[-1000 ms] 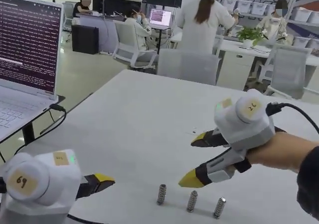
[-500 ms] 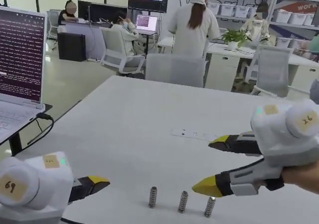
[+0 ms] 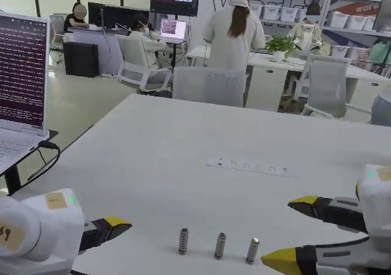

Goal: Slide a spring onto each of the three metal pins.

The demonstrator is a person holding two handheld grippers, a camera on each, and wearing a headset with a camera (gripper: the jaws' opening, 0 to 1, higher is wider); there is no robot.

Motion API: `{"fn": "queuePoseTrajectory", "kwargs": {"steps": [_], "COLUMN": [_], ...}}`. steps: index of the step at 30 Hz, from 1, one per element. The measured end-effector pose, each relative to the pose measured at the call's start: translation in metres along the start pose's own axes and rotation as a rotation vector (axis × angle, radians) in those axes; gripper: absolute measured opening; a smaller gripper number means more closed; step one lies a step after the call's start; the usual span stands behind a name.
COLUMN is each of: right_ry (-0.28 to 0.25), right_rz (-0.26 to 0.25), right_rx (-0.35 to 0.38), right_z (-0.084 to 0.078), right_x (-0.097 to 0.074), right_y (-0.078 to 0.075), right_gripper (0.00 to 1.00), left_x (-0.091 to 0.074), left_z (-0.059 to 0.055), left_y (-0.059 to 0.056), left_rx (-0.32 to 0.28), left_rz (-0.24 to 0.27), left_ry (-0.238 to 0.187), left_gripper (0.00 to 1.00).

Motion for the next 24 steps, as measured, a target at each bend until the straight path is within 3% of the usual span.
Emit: {"fn": "queuePoseTrajectory", "kwargs": {"steps": [3, 10, 17, 24], "right_ry": [-0.02, -0.033, -0.034, -0.02], "right_rz": [-0.017, -0.049, -0.088, -0.093], "right_rx": [0.056, 0.101, 0.127, 0.149], "right_z": [-0.014, -0.033, -0.044, -0.049], "right_x": [-0.005, -0.01, -0.013, -0.012], "right_y": [0.005, 0.012, 0.015, 0.016], "right_gripper": [0.73, 0.76, 0.84, 0.87], "left_x": [0.0, 0.002, 0.002, 0.004], "left_z": [-0.002, -0.004, -0.006, -0.009], "left_y": [0.0, -0.003, -0.003, -0.003], "left_rx": [-0.007, -0.022, -0.035, -0.044], "left_rz": [0.0, -0.002, 0.005, 0.008], "left_ry": [0.001, -0.006, -0.012, -0.005], "left_gripper": [0.74, 0.74, 0.75, 0.76]}}
Point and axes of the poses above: the centre of the closed fingertips' face, and the gripper's own axes: x roughly forward along the fingers, y roughly to its left, z roughly out of its top, the point moved 8 cm from there along -x, roughly backward along the fingers, and after that the axes turned 1 degree about -z, right-handed, at the moved point
